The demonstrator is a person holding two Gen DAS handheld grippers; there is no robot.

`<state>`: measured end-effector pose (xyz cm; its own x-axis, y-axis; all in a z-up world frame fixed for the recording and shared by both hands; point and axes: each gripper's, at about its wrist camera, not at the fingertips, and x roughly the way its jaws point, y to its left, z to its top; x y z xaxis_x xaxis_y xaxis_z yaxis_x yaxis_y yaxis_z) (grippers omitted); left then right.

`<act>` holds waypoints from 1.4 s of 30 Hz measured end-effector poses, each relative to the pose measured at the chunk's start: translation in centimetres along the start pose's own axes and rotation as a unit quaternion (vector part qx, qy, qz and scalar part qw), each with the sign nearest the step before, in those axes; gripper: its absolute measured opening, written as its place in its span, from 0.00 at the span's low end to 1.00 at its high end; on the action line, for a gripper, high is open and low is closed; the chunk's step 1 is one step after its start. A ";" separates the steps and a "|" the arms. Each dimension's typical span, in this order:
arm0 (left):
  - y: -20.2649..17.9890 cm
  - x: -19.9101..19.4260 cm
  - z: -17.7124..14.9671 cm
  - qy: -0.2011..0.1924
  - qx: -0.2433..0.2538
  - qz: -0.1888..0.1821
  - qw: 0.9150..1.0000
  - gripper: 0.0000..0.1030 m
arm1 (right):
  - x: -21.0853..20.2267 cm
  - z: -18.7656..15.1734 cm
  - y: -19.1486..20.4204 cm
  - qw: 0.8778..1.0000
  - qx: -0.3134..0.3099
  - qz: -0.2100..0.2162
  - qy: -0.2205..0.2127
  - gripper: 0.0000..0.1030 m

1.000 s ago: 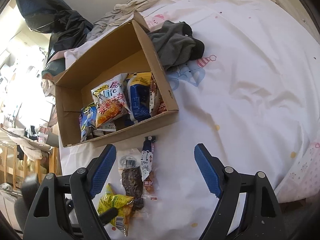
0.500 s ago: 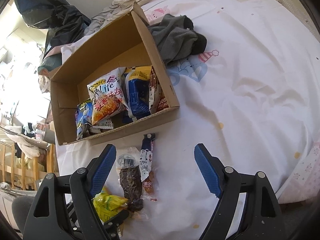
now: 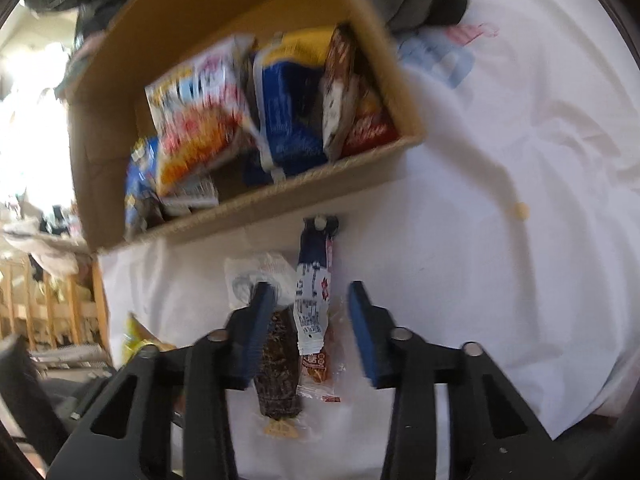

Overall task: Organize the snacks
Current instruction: 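Grasp the yellow chip bag with the left gripper while the right grasps a blue-and-white stick snack, then carry the yellow bag and stick snack over the box with both grippers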

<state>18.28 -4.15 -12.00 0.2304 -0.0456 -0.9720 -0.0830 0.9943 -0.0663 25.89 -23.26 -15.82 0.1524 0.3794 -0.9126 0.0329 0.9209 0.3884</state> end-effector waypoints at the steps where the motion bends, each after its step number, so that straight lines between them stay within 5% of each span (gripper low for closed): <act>1: 0.0 -0.1 0.2 -0.001 -0.002 -0.001 1.000 0.58 | 0.3 0.0 0.2 1.000 -0.005 -0.007 0.004 0.31; 8: 0.9 0.0 0.0 0.001 -0.004 -0.008 1.000 0.58 | 2.2 0.0 0.9 0.999 -0.020 -0.041 0.023 0.31; 10: 1.0 -0.1 -0.2 0.000 -0.004 -0.008 1.000 0.58 | 2.8 0.0 1.0 0.998 -0.024 -0.045 0.025 0.18; 13: 1.3 0.4 0.1 -0.004 -0.008 -0.004 1.000 0.58 | 2.6 -0.4 1.4 0.998 -0.041 -0.048 0.018 0.18; 27: 2.3 0.6 0.2 -0.018 -0.023 0.020 0.999 0.58 | -1.8 -2.0 0.3 0.999 -0.037 0.034 -0.009 0.18; 34: 3.1 -1.0 0.4 -0.034 -0.027 0.023 0.999 0.58 | -2.9 -3.1 3.0 0.995 -0.073 0.072 -0.016 0.18; 42: 3.9 -8.0 2.8 -0.133 -0.010 0.026 0.991 0.58 | -7.5 -3.1 5.7 0.973 -0.126 0.165 -0.104 0.18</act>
<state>18.80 0.33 -3.83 0.4732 0.0359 -0.8802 -0.1195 0.9926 -0.0237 21.86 -20.59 -7.19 0.3114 0.6564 -0.6872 -0.2909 0.7542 0.5886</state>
